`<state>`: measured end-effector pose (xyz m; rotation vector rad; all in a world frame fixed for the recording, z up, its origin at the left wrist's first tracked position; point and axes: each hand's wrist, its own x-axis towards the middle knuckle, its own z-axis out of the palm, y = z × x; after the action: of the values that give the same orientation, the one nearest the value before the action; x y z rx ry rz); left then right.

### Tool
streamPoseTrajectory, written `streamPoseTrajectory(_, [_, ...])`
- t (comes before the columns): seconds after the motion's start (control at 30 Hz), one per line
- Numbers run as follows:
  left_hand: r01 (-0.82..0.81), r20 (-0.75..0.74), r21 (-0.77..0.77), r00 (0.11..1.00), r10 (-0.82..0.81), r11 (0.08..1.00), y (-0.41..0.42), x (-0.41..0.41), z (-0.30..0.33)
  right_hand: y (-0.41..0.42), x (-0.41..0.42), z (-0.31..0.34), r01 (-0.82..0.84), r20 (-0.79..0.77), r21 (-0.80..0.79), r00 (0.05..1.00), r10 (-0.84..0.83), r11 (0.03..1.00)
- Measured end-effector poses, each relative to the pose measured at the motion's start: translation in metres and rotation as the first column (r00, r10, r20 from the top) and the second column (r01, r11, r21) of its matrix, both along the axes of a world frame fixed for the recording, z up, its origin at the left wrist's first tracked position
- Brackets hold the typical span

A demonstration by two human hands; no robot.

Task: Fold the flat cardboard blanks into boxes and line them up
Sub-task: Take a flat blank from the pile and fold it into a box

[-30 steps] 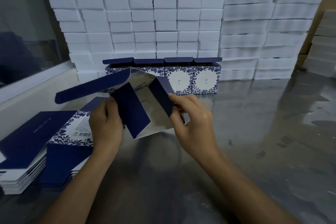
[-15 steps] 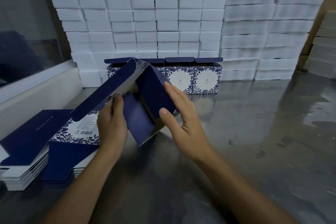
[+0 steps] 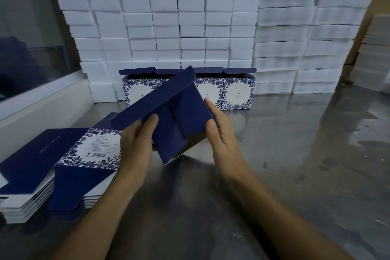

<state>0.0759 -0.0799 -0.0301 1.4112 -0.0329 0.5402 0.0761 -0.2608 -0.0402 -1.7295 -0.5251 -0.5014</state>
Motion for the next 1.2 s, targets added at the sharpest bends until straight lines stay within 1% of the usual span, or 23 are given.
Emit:
streamPoseTrajectory(0.1, [-0.020,0.076,0.142,0.997,0.009,0.990,-0.005,-0.005,0.000,0.000,0.006,-0.003,0.049,-0.001,0.026,0.999,-0.049,0.998])
streamPoseTrajectory(0.17, [-0.079,0.126,0.250,0.991,0.048,0.965,-0.007,-0.006,0.002,0.000,0.009,-0.004,0.063,-0.005,0.032,0.998,-0.063,0.997])
streamPoseTrajectory(0.23, [-0.149,0.150,0.324,0.983,0.105,0.934,-0.008,-0.005,0.001,0.000,0.010,-0.004,0.074,-0.003,0.031,0.997,-0.074,0.997])
streamPoseTrajectory(0.27, [-0.171,0.153,0.337,0.980,0.125,0.926,-0.008,-0.004,0.000,0.001,0.011,-0.004,0.082,-0.002,0.027,0.997,-0.082,0.996])
streamPoseTrajectory(0.33, [-0.185,0.148,0.310,0.978,0.145,0.933,-0.008,-0.004,-0.001,0.001,0.011,-0.004,0.094,0.001,0.024,0.996,-0.094,0.995])
streamPoseTrajectory(0.43, [-0.101,0.165,0.252,0.984,0.060,0.962,-0.012,-0.005,0.001,0.003,0.010,-0.003,0.119,-0.017,0.042,0.993,-0.118,0.992])
streamPoseTrajectory(0.47, [-0.077,0.187,0.273,0.982,0.025,0.959,-0.013,-0.006,0.002,0.003,0.010,-0.002,0.132,-0.033,0.056,0.991,-0.131,0.990])
streamPoseTrajectory(0.53, [-0.066,0.240,0.363,0.970,-0.025,0.929,-0.013,-0.007,0.001,0.002,0.009,0.000,0.147,-0.060,0.087,0.988,-0.142,0.985])
streamPoseTrajectory(0.6, [-0.064,0.263,0.412,0.963,-0.052,0.909,-0.013,-0.007,0.001,-0.001,0.009,0.000,0.139,-0.065,0.104,0.989,-0.133,0.985])
streamPoseTrajectory(0.73, [-0.176,0.300,0.480,0.954,0.028,0.859,-0.010,-0.005,-0.001,-0.002,0.009,-0.002,0.124,-0.073,0.106,0.990,-0.117,0.987])
streamPoseTrajectory(0.87, [-0.238,0.303,0.514,0.949,0.085,0.824,-0.009,-0.005,-0.002,0.000,0.009,-0.002,0.136,-0.068,0.094,0.989,-0.130,0.986])
streamPoseTrajectory(0.93, [-0.229,0.285,0.511,0.954,0.089,0.828,-0.008,-0.004,-0.003,-0.001,0.010,-0.003,0.132,-0.064,0.111,0.990,-0.125,0.985])
streamPoseTrajectory(1.0, [-0.179,0.262,0.462,0.963,0.059,0.869,-0.007,-0.002,-0.005,-0.002,0.011,-0.003,0.111,-0.068,0.129,0.992,-0.103,0.985])
streamPoseTrajectory(1.1, [-0.082,0.192,0.298,0.981,0.024,0.951,-0.006,-0.002,-0.004,-0.002,0.008,0.001,0.075,-0.144,0.179,0.988,-0.049,0.981])
streamPoseTrajectory(1.2, [-0.042,0.128,0.170,0.992,0.020,0.985,-0.004,-0.001,-0.005,-0.005,0.008,0.004,0.042,-0.210,0.225,0.978,0.007,0.974])
